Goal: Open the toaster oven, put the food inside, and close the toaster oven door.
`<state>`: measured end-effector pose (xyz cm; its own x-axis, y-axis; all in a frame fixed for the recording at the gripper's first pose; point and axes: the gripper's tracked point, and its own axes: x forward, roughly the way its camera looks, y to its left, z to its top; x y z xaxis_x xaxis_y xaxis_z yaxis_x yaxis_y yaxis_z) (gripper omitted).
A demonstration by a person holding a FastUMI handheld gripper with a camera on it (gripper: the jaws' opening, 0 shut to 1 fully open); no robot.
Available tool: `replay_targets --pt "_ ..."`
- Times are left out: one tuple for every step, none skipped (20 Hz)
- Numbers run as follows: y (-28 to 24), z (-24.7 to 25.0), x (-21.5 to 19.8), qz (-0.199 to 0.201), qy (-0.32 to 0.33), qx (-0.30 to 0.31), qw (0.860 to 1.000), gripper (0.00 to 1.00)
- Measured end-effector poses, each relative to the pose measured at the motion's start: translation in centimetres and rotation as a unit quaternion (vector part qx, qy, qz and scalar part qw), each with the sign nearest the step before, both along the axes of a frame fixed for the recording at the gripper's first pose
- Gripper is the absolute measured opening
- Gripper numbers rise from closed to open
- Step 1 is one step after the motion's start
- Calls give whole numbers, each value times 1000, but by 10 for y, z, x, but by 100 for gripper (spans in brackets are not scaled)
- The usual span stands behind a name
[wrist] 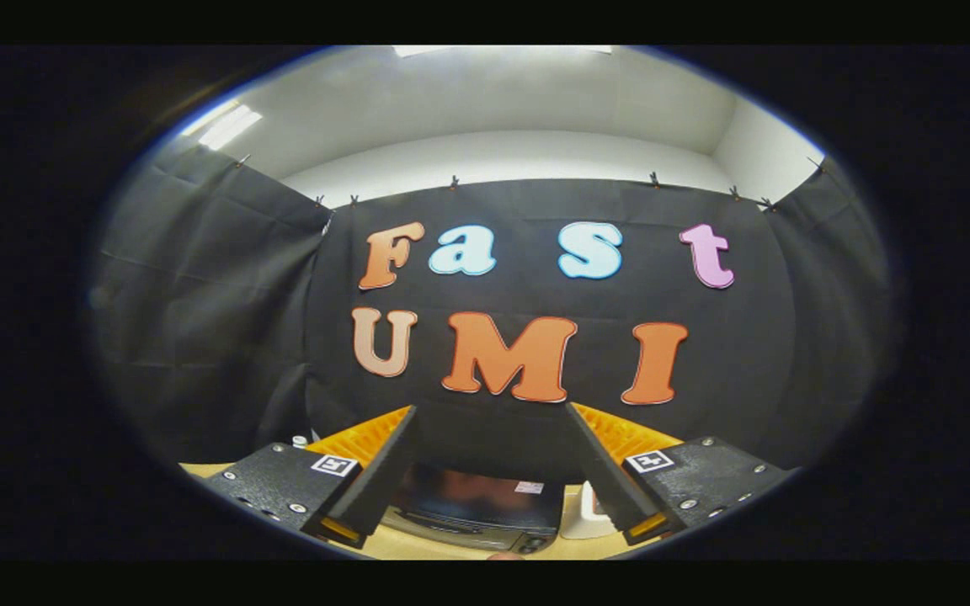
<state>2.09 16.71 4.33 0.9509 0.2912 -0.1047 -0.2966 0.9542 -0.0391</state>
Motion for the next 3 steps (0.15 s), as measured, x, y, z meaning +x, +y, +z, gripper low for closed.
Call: replay_targets --pt "-2 4 -1 -1 -4 3 1000 100" --pt "-5 8 -1 -4 -6 5 1000 100" --pt "-7 9 0 -4 -7 7 1000 100"
